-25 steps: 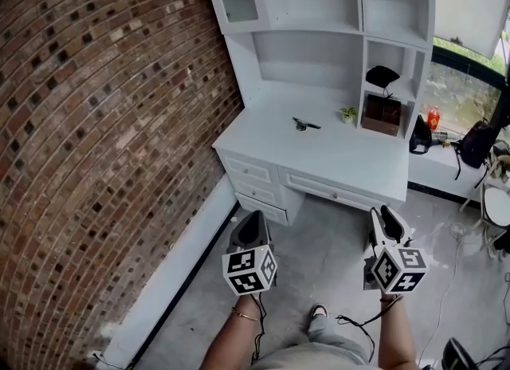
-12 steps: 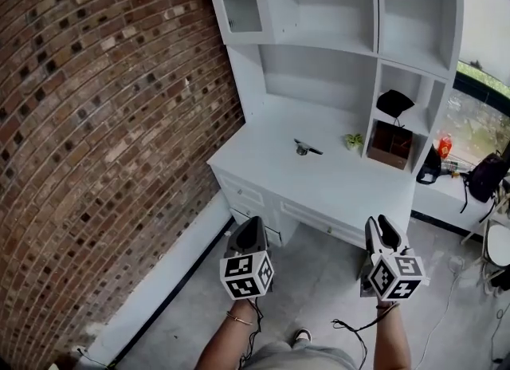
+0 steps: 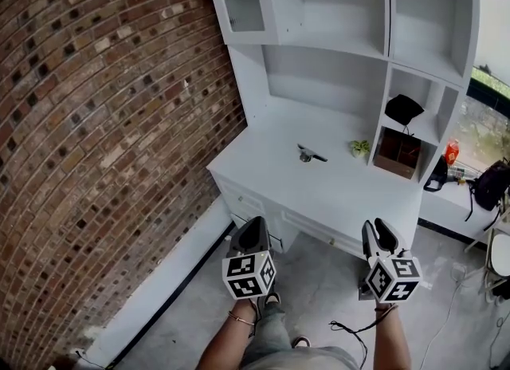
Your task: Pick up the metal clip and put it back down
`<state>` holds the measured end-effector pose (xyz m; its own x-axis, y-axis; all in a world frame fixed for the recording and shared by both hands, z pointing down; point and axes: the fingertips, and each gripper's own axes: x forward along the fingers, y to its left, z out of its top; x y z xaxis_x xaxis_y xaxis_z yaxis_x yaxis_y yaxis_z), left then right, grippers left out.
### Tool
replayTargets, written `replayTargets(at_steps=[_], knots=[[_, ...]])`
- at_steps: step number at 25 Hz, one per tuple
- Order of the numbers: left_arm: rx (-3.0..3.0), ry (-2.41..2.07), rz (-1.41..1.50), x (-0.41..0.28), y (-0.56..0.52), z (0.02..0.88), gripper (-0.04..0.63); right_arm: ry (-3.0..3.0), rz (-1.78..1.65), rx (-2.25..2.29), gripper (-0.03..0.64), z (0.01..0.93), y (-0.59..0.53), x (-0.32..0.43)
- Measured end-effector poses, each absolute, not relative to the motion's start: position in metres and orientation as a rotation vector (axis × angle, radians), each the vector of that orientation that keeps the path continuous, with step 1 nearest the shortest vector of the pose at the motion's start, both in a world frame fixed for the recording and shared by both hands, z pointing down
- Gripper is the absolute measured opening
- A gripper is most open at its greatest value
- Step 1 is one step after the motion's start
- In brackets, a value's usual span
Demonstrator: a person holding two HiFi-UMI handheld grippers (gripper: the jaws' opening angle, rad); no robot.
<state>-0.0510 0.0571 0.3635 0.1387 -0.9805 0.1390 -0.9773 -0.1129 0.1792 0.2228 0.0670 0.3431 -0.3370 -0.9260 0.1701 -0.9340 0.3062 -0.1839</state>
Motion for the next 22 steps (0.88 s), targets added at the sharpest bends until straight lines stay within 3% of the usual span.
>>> replayTargets(at_steps=[22], knots=[[2.385,-1.622,-0.001,-0.106,-0.233,0.367,0.005,-2.284,0.413,2.123,0.118,0.332,-0.145,0.155]])
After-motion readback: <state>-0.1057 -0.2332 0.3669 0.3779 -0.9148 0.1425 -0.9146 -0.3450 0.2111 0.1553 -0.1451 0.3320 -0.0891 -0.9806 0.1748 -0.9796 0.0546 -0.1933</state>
